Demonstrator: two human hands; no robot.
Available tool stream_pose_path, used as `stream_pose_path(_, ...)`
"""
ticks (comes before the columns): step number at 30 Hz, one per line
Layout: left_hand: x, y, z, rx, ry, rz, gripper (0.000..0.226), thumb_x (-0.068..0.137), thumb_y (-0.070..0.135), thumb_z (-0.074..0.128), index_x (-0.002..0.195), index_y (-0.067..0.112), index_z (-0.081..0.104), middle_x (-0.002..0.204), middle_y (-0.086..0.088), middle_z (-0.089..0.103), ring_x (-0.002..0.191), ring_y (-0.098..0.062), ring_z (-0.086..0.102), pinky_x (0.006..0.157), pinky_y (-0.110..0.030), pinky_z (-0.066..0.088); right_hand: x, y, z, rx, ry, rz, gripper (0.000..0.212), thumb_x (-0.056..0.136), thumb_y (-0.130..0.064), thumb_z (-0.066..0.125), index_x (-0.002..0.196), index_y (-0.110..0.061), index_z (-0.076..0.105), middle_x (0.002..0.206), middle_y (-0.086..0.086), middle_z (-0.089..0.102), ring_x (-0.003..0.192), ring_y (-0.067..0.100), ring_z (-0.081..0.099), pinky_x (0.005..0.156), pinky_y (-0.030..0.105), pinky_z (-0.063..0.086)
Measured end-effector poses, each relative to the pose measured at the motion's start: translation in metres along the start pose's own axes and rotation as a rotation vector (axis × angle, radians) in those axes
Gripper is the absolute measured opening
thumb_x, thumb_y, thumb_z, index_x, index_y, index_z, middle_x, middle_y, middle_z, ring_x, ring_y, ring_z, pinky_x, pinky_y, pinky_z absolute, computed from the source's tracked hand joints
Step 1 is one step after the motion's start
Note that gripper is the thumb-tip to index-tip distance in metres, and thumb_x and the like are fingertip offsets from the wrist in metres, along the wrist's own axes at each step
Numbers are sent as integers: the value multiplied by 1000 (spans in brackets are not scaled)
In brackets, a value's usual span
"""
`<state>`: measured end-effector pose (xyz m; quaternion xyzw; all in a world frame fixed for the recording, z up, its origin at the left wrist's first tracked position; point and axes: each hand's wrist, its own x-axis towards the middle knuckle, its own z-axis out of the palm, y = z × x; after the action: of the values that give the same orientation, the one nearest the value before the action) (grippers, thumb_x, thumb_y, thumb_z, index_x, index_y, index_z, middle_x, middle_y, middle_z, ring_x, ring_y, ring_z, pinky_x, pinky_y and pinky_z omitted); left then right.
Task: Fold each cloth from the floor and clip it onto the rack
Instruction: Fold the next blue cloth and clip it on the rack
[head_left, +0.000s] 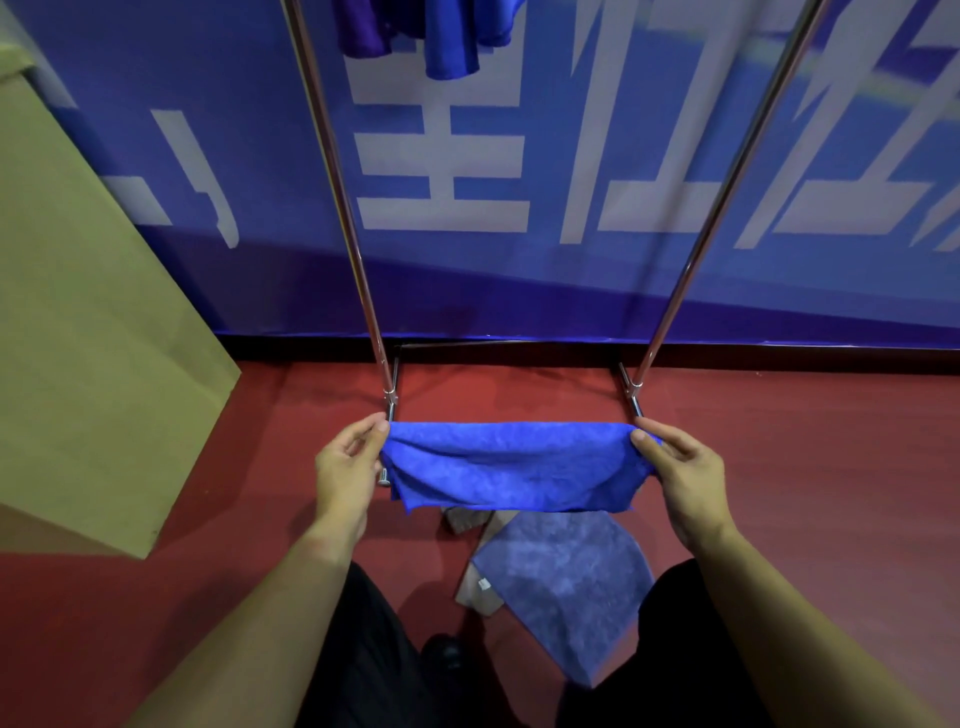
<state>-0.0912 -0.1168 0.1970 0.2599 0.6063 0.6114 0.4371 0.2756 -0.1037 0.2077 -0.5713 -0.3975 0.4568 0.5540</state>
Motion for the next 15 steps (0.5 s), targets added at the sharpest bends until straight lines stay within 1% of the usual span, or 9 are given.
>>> stream_pose_path(1, 0, 0, 0, 21, -29, -2, 23, 92, 9, 70, 110, 23, 72, 100, -1, 75, 89, -15, 67, 82, -36, 54, 0, 1, 0, 9, -7, 12, 26, 84, -7, 77, 108, -16, 75, 100, 9, 78, 85, 9, 68, 89, 32, 57)
stream_pose_path(3, -2, -1, 1, 68, -76, -10, 37, 90, 3, 70, 120, 24, 66, 103, 7, 74, 85, -10, 70, 81, -35, 57, 1, 1, 0, 17, -26, 35, 32, 82, -5, 77, 111, -19, 73, 103, 12, 77, 90, 17, 68, 93, 41, 55)
stream_pose_path(5, -4, -2, 3, 101, -124, -16, 49, 90, -3, 68, 129, 26, 59, 96, 16, 75, 77, -2, 69, 74, -28, 58, 1, 2, -1, 26, -51, 46, 40, 81, -2, 77, 115, -23, 71, 107, 16, 75, 91, 19, 66, 92, 42, 55)
stream_pose_path(6, -5, -2, 4, 114, -145, -18, 55, 89, -5, 67, 133, 26, 56, 98, 15, 75, 77, -3, 69, 73, -23, 58, 1, 2, -1, 13, -66, 49, 45, 81, -1, 77, 118, -24, 69, 109, 15, 75, 92, 19, 65, 91, 41, 55)
stream_pose_path(8, -6, -3, 6, 137, -183, -14, 64, 88, -10, 66, 141, 24, 50, 115, 7, 69, 87, -13, 69, 75, -20, 58, 2, 5, -3, -28, -92, 50, 60, 79, 0, 79, 130, -26, 63, 119, 9, 72, 100, 17, 67, 94, 40, 55)
stream_pose_path(10, -9, -3, 8, 140, -217, -15, 70, 89, -13, 63, 147, 20, 43, 123, 10, 61, 100, -23, 65, 77, -19, 58, 2, 7, -3, -78, -123, 54, 74, 78, 2, 80, 142, -24, 53, 128, 3, 68, 106, 15, 70, 94, 39, 56)
stream_pose_path(11, -10, -4, 9, 143, -225, -20, 71, 90, -14, 61, 149, 19, 41, 125, 13, 57, 104, -24, 63, 76, -18, 58, 2, 8, -3, -112, -138, 55, 78, 78, 3, 80, 145, -23, 49, 130, 1, 67, 105, 10, 70, 92, 35, 57)
stream_pose_path(13, -12, -5, 10, 150, -234, -23, 71, 90, -16, 59, 150, 17, 38, 131, 9, 53, 105, -24, 61, 73, -16, 58, -1, 6, -2, -192, -148, 33, 80, 78, 5, 79, 146, -21, 47, 130, -3, 65, 95, -5, 69, 82, 17, 56)
stream_pose_path(15, -11, -5, 8, 164, -222, -15, 70, 90, -16, 60, 149, 16, 41, 133, 4, 54, 99, -22, 64, 71, -16, 58, -2, 5, 0, -242, -132, 3, 79, 77, 8, 79, 144, -18, 47, 123, -4, 65, 85, -12, 68, 72, 8, 52)
